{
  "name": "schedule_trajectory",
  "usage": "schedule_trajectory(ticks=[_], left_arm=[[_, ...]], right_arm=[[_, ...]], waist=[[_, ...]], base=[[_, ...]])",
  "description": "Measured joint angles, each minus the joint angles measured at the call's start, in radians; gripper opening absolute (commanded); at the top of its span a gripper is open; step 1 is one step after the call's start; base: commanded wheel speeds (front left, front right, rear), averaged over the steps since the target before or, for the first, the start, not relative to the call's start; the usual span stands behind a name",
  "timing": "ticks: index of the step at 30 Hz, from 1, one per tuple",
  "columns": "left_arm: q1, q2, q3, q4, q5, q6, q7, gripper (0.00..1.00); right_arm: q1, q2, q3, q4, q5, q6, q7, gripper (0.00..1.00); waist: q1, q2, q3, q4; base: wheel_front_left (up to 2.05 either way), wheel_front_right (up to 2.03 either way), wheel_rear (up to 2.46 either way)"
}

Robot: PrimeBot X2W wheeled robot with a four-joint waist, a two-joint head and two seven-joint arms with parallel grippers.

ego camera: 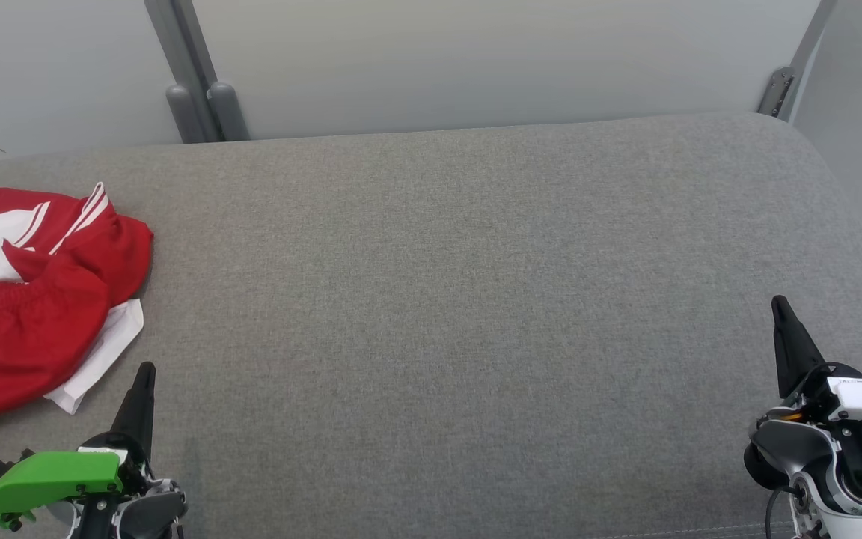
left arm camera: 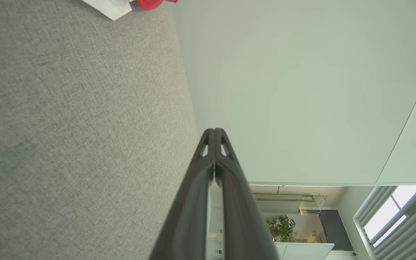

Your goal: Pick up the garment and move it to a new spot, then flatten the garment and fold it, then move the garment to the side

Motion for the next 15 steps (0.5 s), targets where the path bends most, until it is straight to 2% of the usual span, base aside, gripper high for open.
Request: schedule_trajectory(ticks=[15], left_arm=[[0.0, -0.002, 0.002, 0.0, 0.003, 0.0, 0.001, 0.0]], right_arm=[[0.0, 0.001, -0.001, 0.0, -0.005, 0.0, 0.002, 0.0]], waist=[[0.0, 0.0, 0.0, 0.0]], base=[[0.0, 0.0, 0.0]])
